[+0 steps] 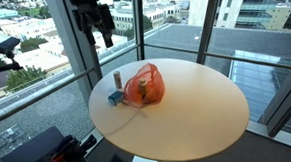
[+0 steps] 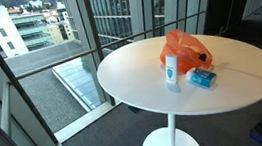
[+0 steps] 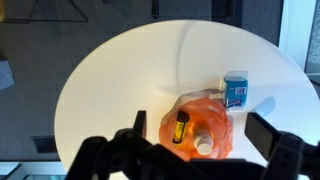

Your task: Put the white bottle in the plastic

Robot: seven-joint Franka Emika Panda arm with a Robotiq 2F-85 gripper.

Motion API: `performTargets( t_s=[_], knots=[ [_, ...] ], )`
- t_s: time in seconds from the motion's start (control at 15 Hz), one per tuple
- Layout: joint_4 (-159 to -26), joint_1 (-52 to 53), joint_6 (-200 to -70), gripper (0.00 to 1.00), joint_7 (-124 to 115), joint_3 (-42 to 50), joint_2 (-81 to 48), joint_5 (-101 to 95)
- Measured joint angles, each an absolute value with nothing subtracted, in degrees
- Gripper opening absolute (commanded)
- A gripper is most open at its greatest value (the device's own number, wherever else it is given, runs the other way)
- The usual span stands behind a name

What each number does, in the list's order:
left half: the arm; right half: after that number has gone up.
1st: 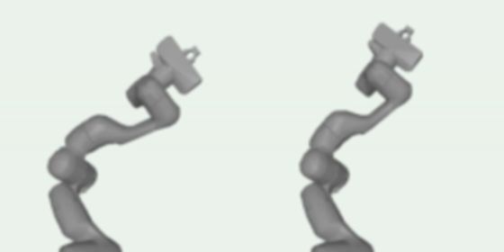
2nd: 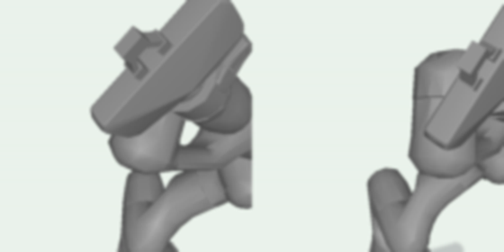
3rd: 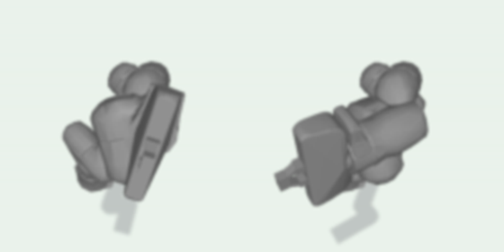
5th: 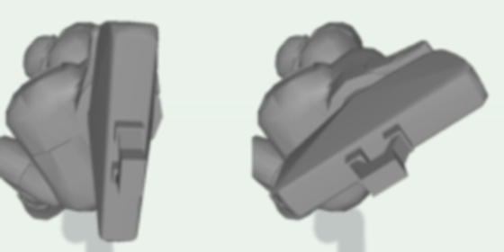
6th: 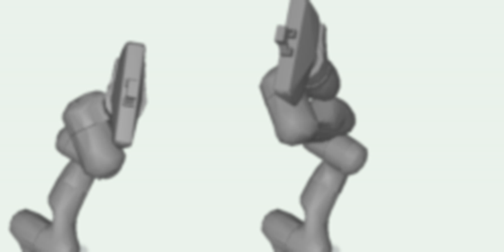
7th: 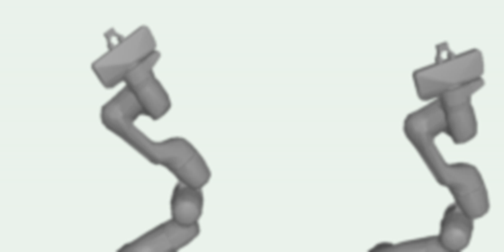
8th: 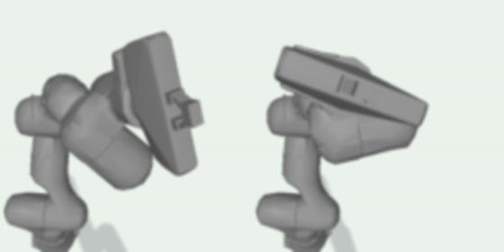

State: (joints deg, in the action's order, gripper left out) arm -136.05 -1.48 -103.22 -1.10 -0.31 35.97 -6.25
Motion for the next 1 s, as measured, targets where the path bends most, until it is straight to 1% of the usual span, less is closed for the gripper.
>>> performTargets(
  t_s=[0.33, 1.0],
  knots=[
    [-133.9, 0.7, -108.3, 1.0, -2.6, -3.2, 29.3, -4.2],
    [-124.3, 4.5, -111.3, 1.0, -4.4, -7.4, 11.6, -3.9]
  ],
)
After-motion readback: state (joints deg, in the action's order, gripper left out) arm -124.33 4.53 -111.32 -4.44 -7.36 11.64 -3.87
